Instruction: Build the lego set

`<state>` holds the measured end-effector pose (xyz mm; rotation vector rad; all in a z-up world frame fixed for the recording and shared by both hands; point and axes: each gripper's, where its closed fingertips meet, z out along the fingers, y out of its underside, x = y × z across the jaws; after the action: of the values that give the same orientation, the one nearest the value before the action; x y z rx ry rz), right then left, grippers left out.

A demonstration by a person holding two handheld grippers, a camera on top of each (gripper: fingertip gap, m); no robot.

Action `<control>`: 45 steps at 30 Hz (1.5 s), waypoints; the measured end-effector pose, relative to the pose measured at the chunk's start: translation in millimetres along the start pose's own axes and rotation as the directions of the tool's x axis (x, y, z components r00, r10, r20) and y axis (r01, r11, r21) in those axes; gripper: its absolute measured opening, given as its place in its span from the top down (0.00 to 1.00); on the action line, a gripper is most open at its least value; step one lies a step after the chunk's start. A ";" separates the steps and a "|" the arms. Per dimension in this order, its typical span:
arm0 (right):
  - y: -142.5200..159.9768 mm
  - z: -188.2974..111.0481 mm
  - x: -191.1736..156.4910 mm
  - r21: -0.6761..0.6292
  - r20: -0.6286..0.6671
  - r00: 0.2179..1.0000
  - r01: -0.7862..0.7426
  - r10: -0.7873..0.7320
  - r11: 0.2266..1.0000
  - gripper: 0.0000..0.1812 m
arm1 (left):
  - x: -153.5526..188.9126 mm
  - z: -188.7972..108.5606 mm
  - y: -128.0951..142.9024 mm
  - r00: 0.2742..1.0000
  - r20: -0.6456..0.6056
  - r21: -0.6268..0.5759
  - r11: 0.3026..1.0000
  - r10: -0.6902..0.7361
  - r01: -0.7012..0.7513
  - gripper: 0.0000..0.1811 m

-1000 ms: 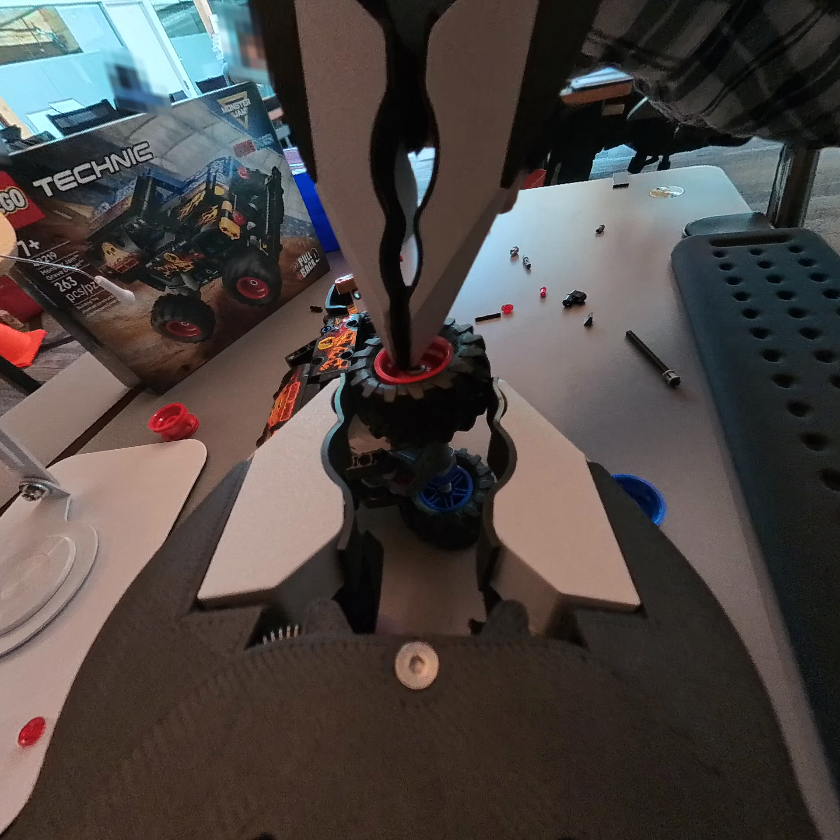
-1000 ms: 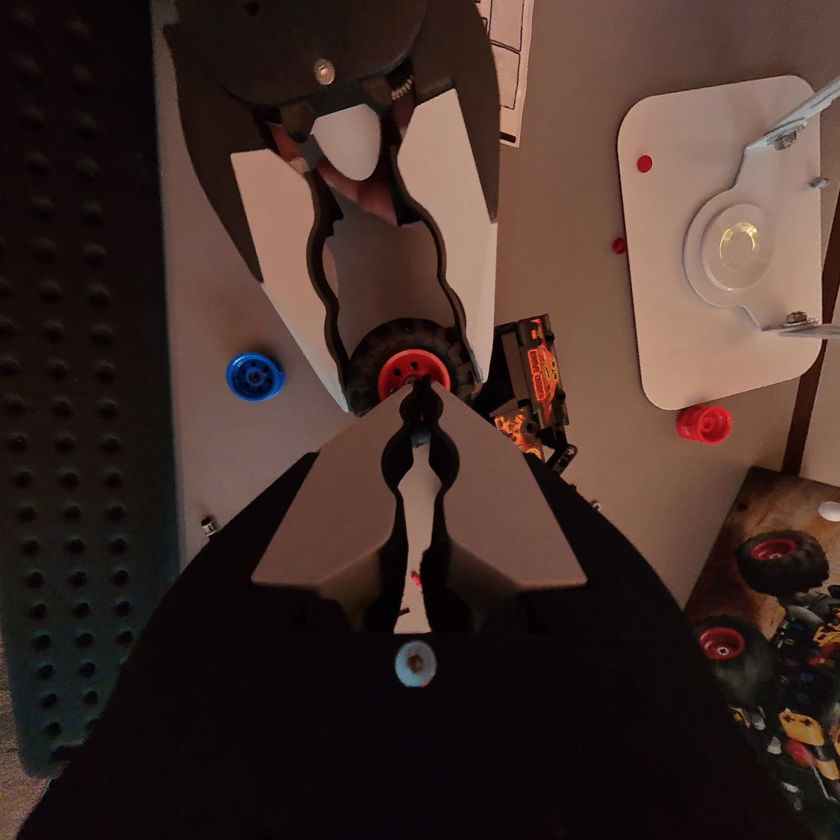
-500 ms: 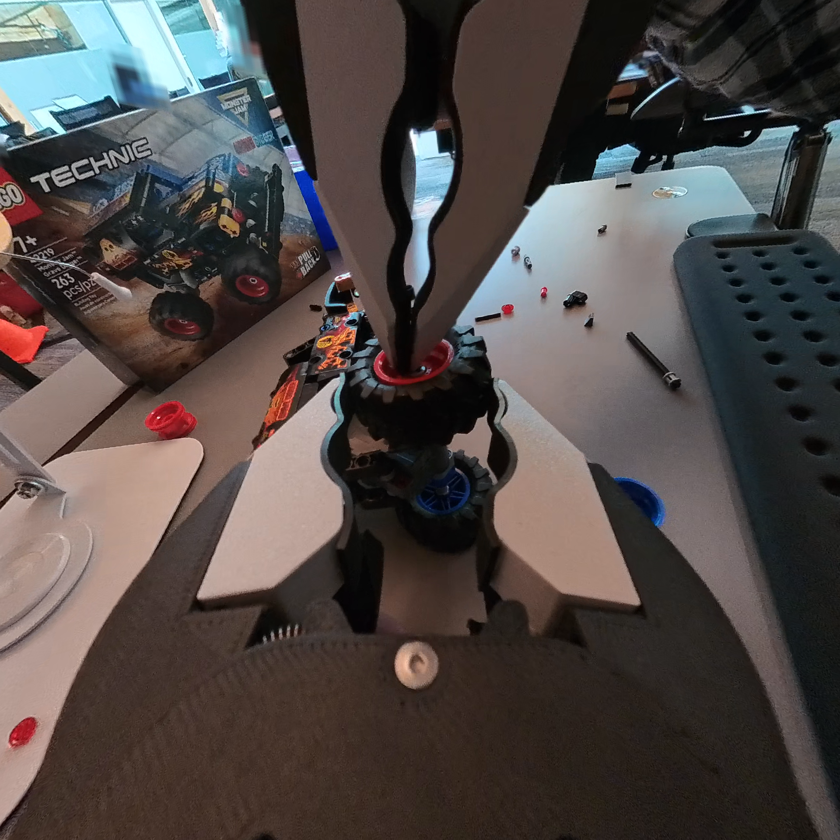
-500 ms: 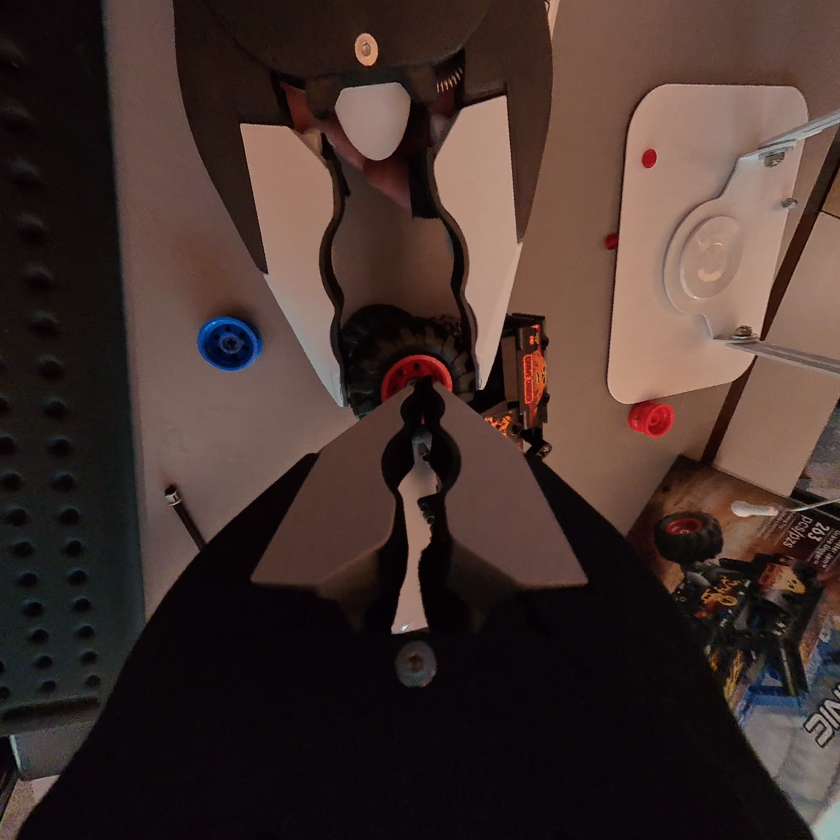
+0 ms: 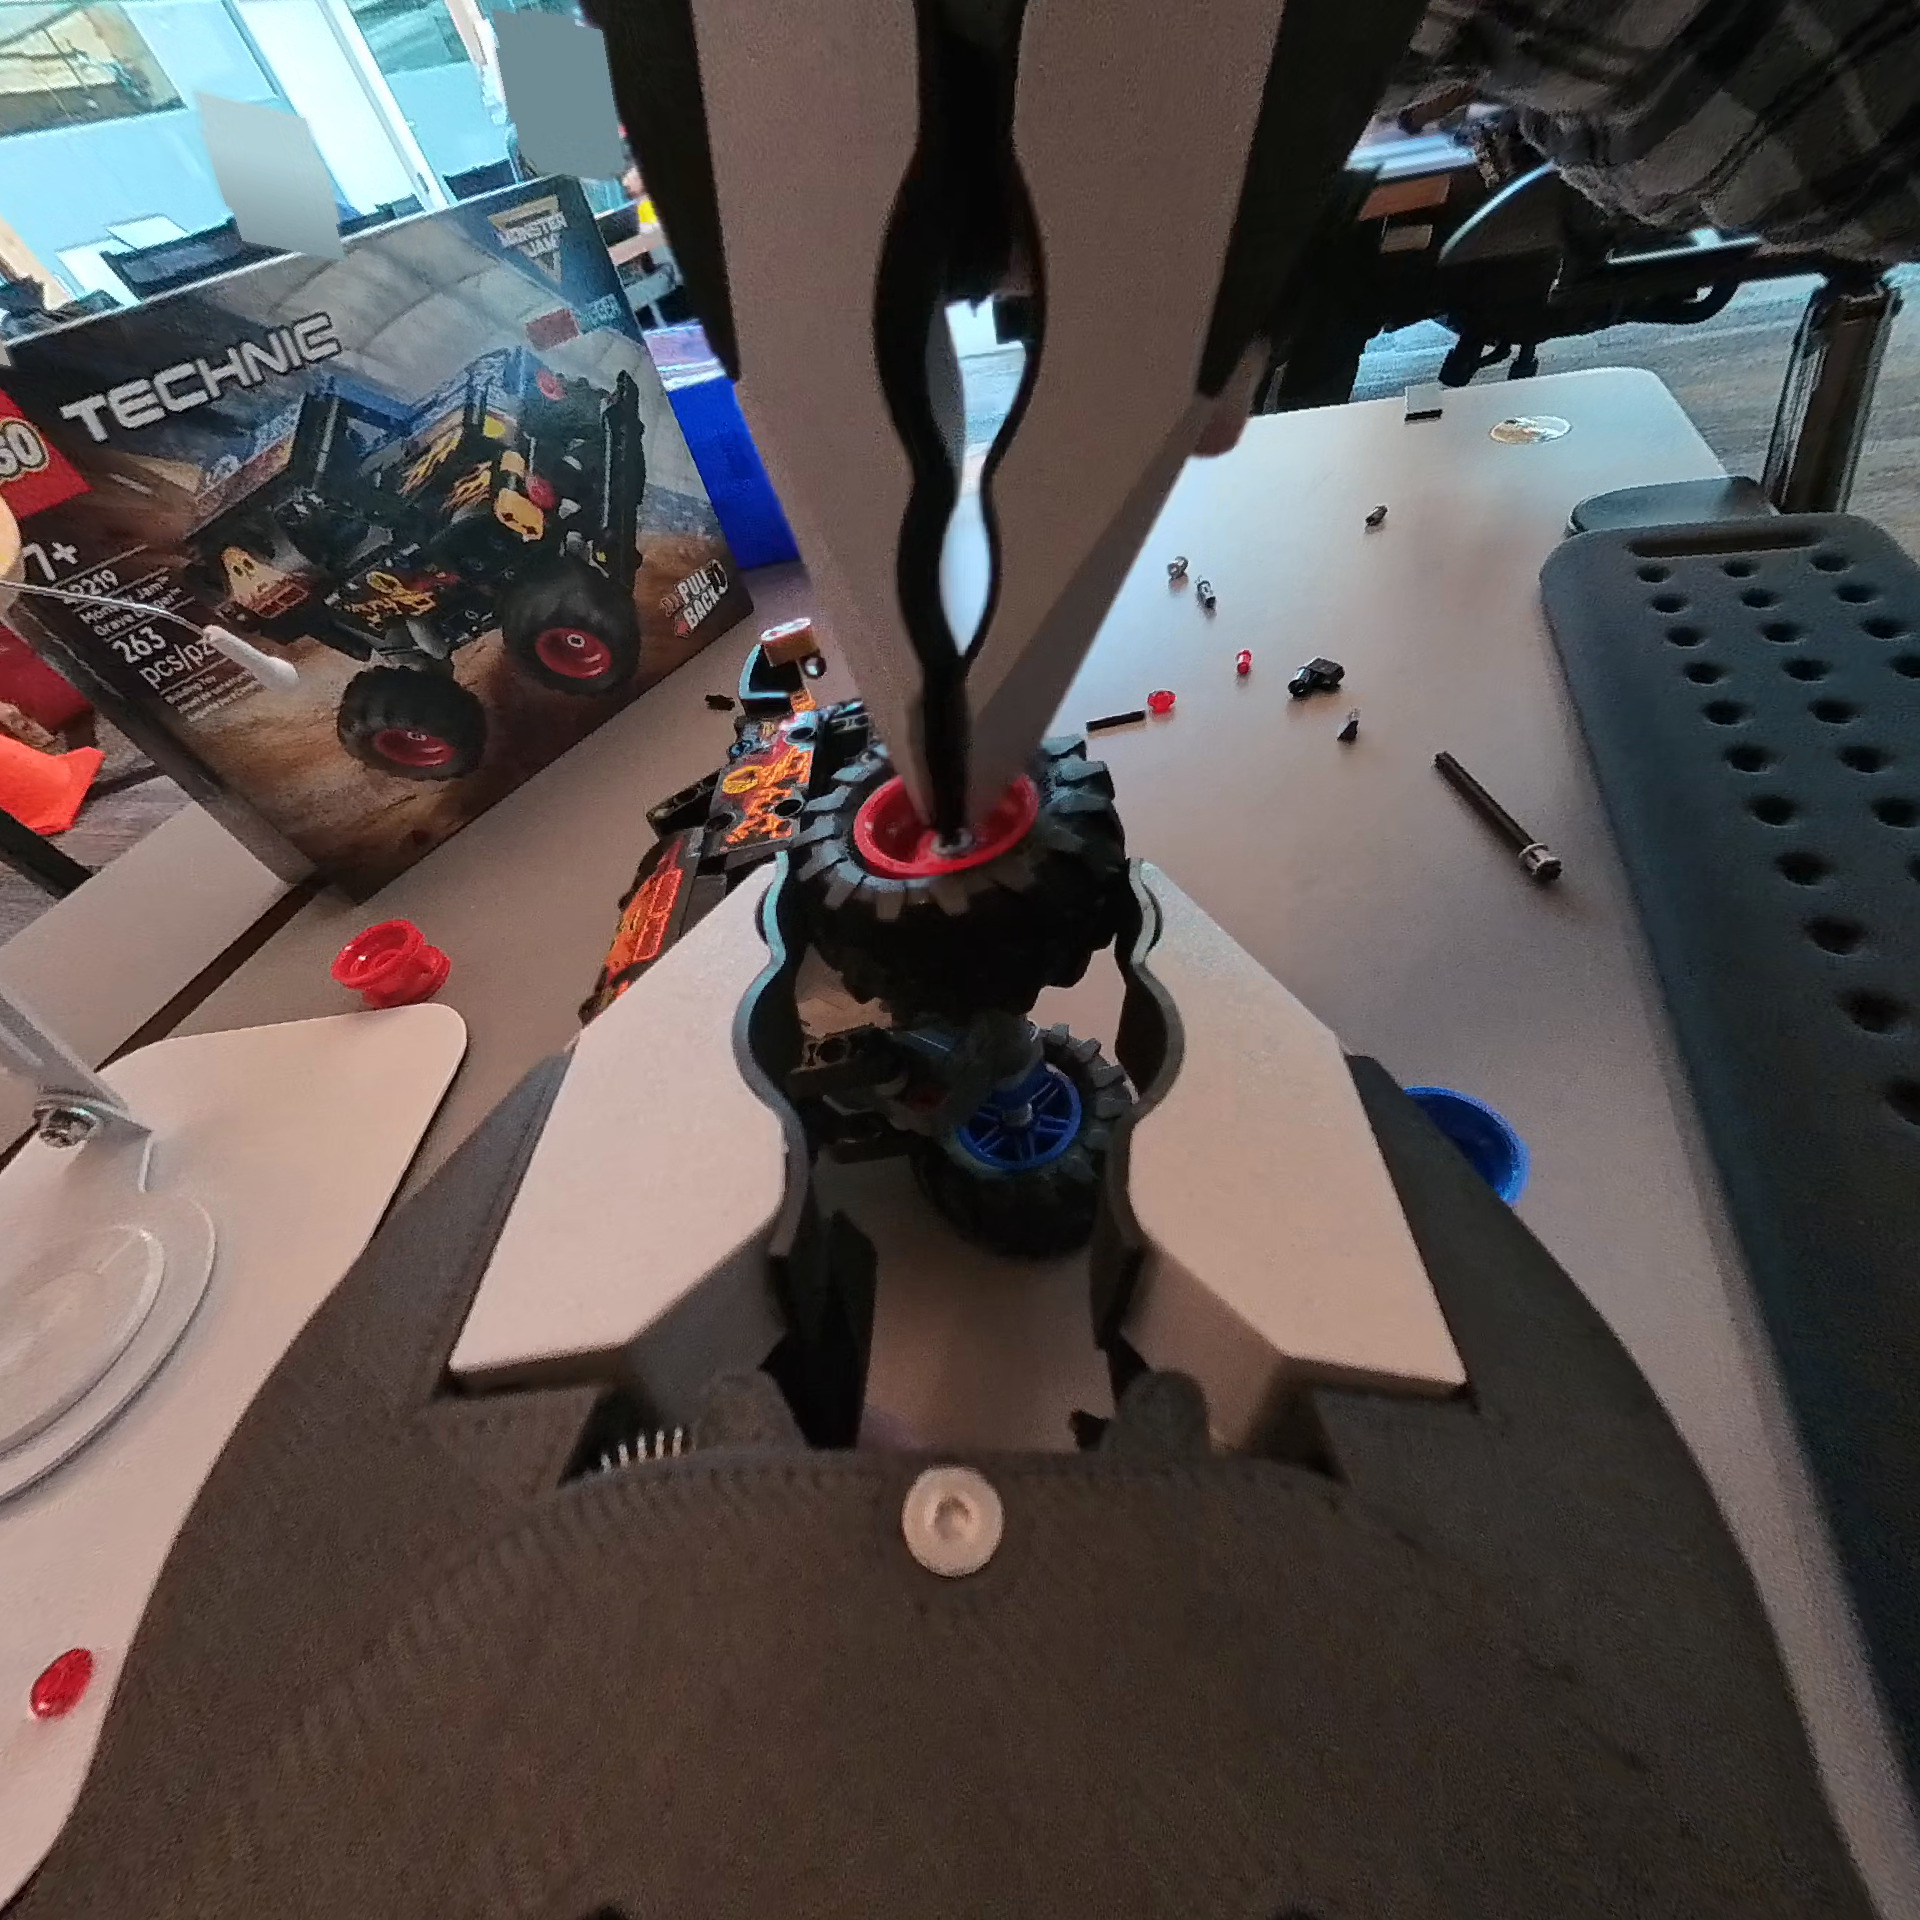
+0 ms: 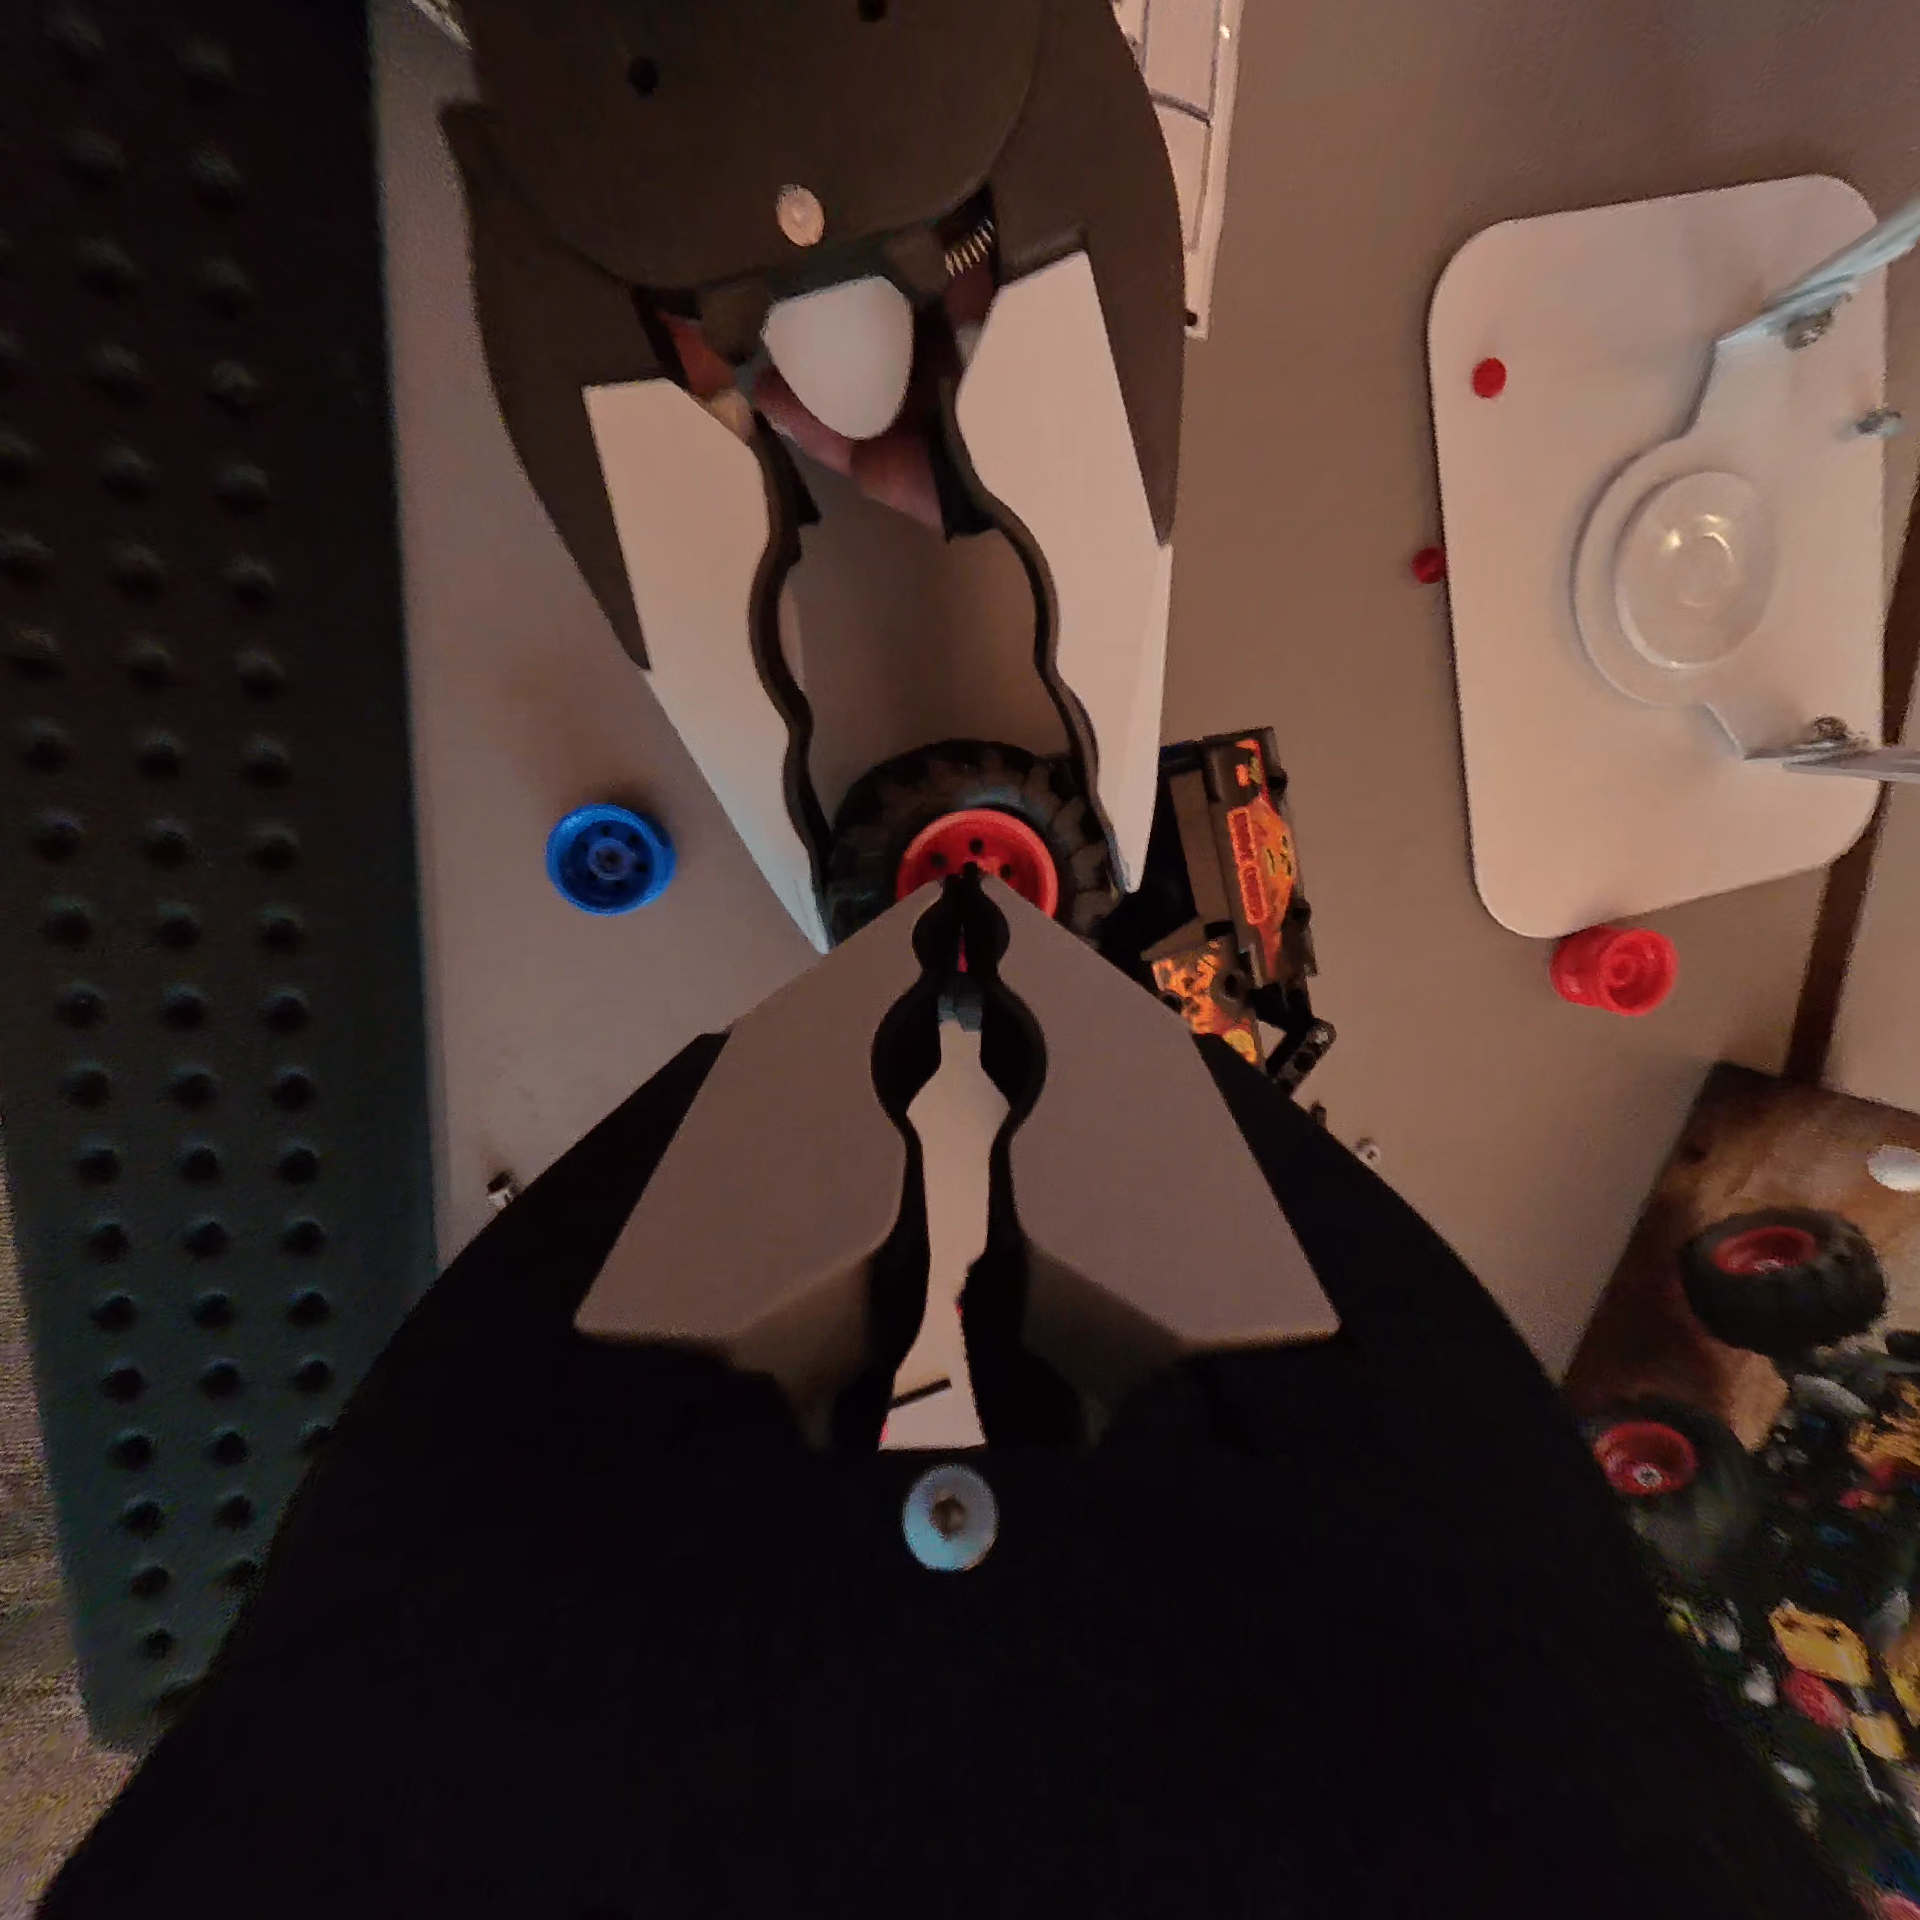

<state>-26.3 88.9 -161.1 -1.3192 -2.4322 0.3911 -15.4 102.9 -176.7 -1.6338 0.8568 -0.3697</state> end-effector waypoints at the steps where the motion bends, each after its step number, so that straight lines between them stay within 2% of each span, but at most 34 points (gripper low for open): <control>1: -0.8 -0.5 -0.8 0.008 0.012 1.000 -0.004 0.004 1.000 1.00 | 0.1 0.3 0.0 1.000 -0.005 0.002 1.000 -0.004 0.004 0.67; 11: 5.7 1.1 -1.9 -0.043 0.054 0.998 -0.010 0.012 0.999 1.00 | 2.9 1.6 0.2 1.000 -0.009 -0.007 1.000 0.010 -0.010 0.67; 19: 7.6 2.4 -2.9 -0.191 0.087 0.995 0.055 -0.038 0.980 1.00 | 4.7 3.3 1.2 1.000 -0.019 -0.012 1.000 -0.003 0.003 0.67; 25: 4.5 5.8 3.3 -0.237 0.093 0.995 0.055 -0.033 0.970 1.00 | -1.2 2.5 3.6 0.999 -0.017 -0.007 0.999 -0.047 0.047 0.67; 29: 1.1 7.0 5.6 -0.201 0.082 0.997 0.020 -0.004 0.979 1.00 | -3.4 1.3 4.9 0.998 -0.009 -0.005 0.998 -0.058 0.058 0.67; 32: -9.4 6.6 10.1 -0.064 0.032 0.998 -0.050 0.052 0.997 1.00 | -5.5 0.0 3.5 0.997 -0.019 0.002 0.998 -0.071 0.071 0.66; 34: -14.8 -11.3 12.2 0.055 -0.041 0.992 -0.115 0.118 0.992 1.00 | -3.3 0.5 2.5 0.999 -0.011 -0.008 0.999 -0.043 0.042 0.66; 37: 6.0 -38.1 13.0 0.119 -0.150 0.973 -0.161 0.178 0.980 1.00 | -4.0 -0.1 3.5 0.999 -0.006 -0.020 0.999 -0.049 0.049 0.67; 41: 30.2 -62.7 18.3 0.303 -0.195 0.918 -0.280 0.347 0.911 0.99 | -4.6 1.1 3.8 1.000 0.012 -0.049 0.999 0.013 -0.013 0.67; 45: 83.6 -63.9 40.2 0.322 -0.344 0.819 -0.357 0.460 0.877 0.79 | 1.2 -0.9 1.7 0.987 0.009 -0.095 0.982 0.163 -0.161 0.67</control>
<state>43.0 172.0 -129.9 -1.6228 -1.6862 0.4487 -15.8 101.4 -178.4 -1.6378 1.0002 -0.2041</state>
